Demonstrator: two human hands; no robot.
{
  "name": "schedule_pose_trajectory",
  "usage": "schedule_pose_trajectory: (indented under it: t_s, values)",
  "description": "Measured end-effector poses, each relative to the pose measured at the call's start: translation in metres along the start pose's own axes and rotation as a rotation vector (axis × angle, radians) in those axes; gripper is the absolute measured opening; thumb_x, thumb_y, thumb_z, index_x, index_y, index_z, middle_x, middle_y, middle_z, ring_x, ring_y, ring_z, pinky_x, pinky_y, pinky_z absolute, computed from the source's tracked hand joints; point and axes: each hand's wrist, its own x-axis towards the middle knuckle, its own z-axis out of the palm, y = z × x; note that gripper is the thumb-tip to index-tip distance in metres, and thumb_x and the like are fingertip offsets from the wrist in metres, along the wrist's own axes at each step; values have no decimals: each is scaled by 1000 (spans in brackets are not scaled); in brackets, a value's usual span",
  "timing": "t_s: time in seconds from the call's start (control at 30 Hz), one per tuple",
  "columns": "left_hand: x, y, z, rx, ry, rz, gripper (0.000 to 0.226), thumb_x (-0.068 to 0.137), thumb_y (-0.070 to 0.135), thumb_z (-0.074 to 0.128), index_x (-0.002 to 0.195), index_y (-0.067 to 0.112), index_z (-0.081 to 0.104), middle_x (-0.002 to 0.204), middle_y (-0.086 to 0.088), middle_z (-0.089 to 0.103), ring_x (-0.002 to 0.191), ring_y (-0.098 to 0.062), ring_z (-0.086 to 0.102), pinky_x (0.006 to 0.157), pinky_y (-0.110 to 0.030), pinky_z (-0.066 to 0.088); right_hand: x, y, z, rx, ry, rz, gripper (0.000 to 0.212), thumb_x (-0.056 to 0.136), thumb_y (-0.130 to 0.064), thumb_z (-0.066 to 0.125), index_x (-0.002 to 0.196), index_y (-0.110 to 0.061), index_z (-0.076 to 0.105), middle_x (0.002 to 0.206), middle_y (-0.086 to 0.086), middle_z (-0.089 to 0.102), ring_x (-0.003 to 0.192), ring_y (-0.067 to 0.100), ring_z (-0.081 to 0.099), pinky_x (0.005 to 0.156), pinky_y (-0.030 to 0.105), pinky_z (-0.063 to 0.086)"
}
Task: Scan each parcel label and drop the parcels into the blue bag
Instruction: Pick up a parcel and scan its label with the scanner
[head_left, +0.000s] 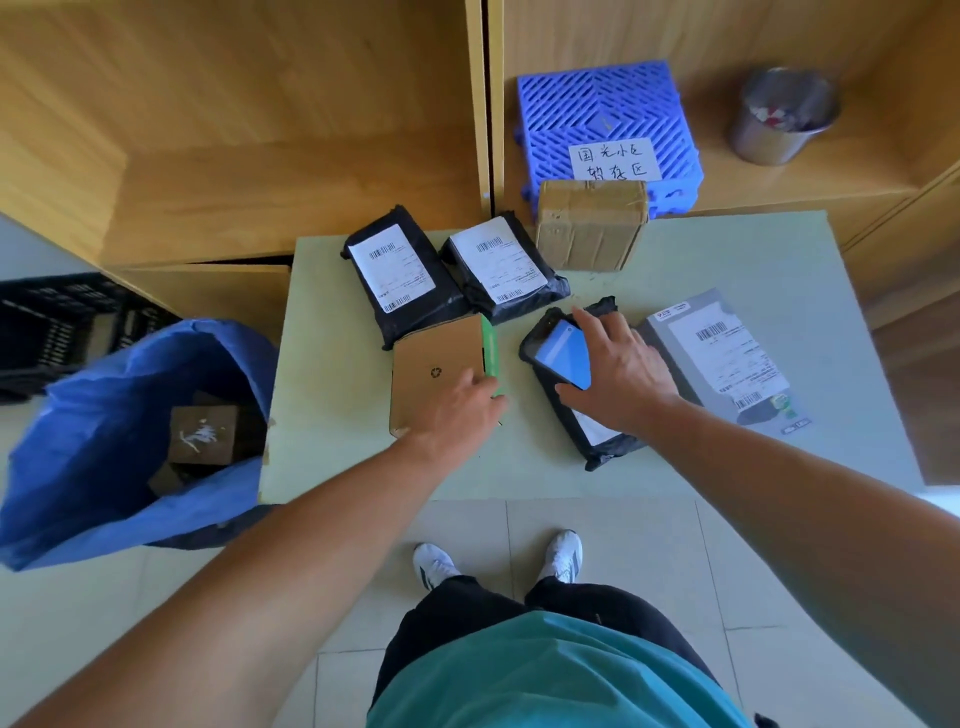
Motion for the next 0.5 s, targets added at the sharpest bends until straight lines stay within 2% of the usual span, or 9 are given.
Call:
schedule_pose_trajectory:
  t_s: [0.07, 0.13, 0.33, 0.5]
  values:
    - [-4, -1, -4, -1, -28, -12, 31, 97, -1, 48, 126, 4, 60, 134, -14, 54, 115, -35, 47, 77, -38, 45, 0, -7, 0, 3, -2, -16, 98, 77, -52, 72, 155, -22, 19, 135, 9, 42, 120, 34, 49, 92, 46, 48]
    - [-8, -3, -8, 11, -28, -28, 33, 99, 0, 44, 129, 3, 57, 136, -13, 53, 118, -34, 45, 76, -35, 40, 0, -11, 1, 4, -6, -24, 98, 77, -51, 73, 154, -23, 20, 135, 10, 43, 120, 34, 50, 93, 47, 49]
    - [-24, -18, -9, 25, 5, -53, 31, 100, 3, 45, 128, 9, 58, 137, -7, 54, 117, -28, 44, 83, -34, 44, -1, -23, 3, -12, -16, -31, 99, 77, -52, 72, 155, -23, 19, 134, 10, 43, 118, 34, 51, 92, 47, 49]
    - [-29, -31, -8, 15, 35, -47, 32, 99, 2, 46, 127, 8, 60, 136, -7, 57, 116, -28, 45, 81, -34, 46, -1, -34, 4, -10, -9, -44, 100, 74, -51, 73, 154, -24, 19, 134, 9, 43, 118, 34, 51, 93, 48, 49]
